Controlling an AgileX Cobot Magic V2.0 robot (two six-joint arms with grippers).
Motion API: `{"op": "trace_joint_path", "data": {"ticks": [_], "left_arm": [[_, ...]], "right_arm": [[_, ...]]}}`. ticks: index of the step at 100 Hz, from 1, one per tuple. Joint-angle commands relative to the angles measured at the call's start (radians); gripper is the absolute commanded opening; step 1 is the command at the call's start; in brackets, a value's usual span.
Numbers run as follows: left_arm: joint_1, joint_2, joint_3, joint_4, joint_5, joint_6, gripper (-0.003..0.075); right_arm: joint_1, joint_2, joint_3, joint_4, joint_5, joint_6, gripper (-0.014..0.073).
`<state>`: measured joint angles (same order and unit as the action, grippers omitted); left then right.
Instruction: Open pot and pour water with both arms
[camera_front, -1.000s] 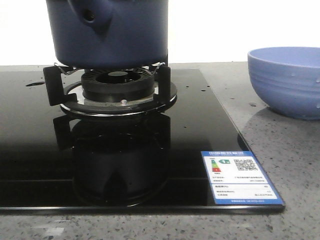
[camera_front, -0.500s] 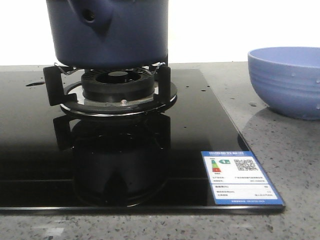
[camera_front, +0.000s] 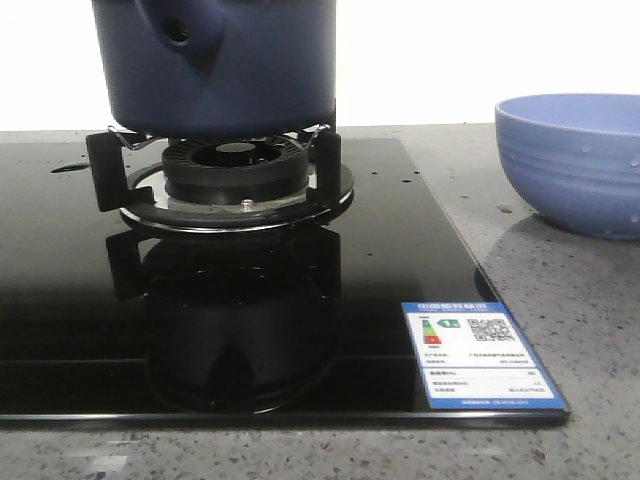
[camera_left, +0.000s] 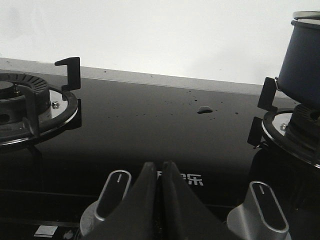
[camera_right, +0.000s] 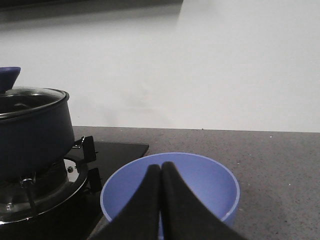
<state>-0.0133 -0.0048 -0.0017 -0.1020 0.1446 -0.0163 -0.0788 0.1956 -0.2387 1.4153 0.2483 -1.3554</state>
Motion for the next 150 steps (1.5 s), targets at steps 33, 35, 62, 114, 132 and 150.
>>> {"op": "trace_joint_path", "data": {"ticks": [33, 35, 62, 114, 132, 150], "left_arm": [[-0.007, -0.026, 0.035, -0.009, -0.070, -0.010, -0.0020], [-0.007, -0.026, 0.035, -0.009, -0.070, -0.010, -0.0020], [-0.007, -0.026, 0.035, -0.009, -0.070, -0.010, -0.0020], [-0.007, -0.026, 0.035, -0.009, -0.070, -0.010, -0.0020], [-0.007, -0.026, 0.035, -0.009, -0.070, -0.010, -0.0020], [-0.007, -0.026, 0.035, -0.009, -0.070, -0.010, -0.0020]], "right_arm": [[-0.004, 0.006, -0.027, 0.026, -0.019, -0.012, -0.0062], [-0.004, 0.006, -0.027, 0.026, -0.019, -0.012, -0.0062], [-0.004, 0.006, -0.027, 0.021, -0.092, -0.010, -0.0062], [0.061, -0.002, 0.104, -1.454, -0.189, 1.308, -0.0062], [0.085, -0.137, 0.247, -1.468, -0.191, 1.355, -0.0062], [0.085, -0.225, 0.272, -1.473, -0.134, 1.370, -0.0062]]}}
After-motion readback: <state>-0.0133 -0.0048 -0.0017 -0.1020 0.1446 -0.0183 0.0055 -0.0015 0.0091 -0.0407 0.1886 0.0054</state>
